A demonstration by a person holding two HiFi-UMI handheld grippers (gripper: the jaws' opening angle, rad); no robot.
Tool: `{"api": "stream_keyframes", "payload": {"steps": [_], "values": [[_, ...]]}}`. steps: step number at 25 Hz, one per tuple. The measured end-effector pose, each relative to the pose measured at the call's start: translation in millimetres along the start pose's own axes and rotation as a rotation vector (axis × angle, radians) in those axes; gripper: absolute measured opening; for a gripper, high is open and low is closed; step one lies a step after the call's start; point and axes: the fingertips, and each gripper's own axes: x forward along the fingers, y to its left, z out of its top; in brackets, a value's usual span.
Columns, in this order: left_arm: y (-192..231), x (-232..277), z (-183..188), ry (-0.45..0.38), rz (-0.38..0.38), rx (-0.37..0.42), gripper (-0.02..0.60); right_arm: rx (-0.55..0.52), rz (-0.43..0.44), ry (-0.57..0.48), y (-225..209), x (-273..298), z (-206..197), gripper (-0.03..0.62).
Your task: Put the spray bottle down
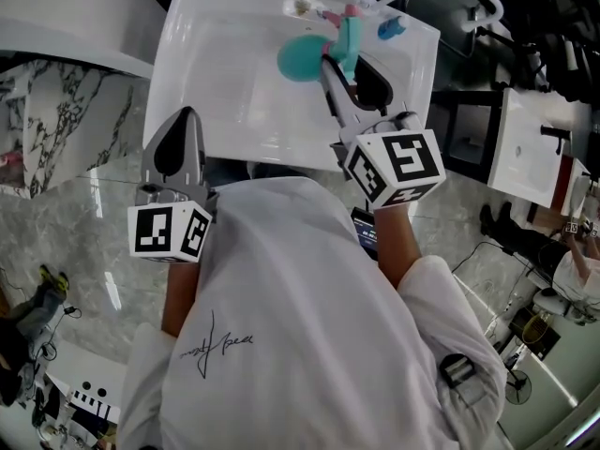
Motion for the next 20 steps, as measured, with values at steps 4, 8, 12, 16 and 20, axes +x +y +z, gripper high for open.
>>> {"api": "stream_keyframes", "payload": {"steps": [4, 8, 12, 16, 20], "values": [[6, -1, 2, 0.001, 0.003, -0.007, 0.006, -0.005, 0.013, 0.004, 5, 10, 5, 0.121], [9, -2, 2, 0.007, 0.009, -0.011, 0.006, -0.014, 0.029, 0.018, 9, 20, 5, 0.121], [18, -5, 0, 0.012, 0.018, -0.019, 0.006, -0.027, 0.047, 0.032, 16, 31, 4, 0.121], [24, -9, -3, 0.019, 0.028, -0.026, 0.006, -0.037, 0.061, 0.045, 19, 40, 2, 0.121], [31, -10, -5, 0.025, 0.038, -0.035, 0.006, -0.043, 0.076, 0.055, 18, 50, 5, 0.121]]}}
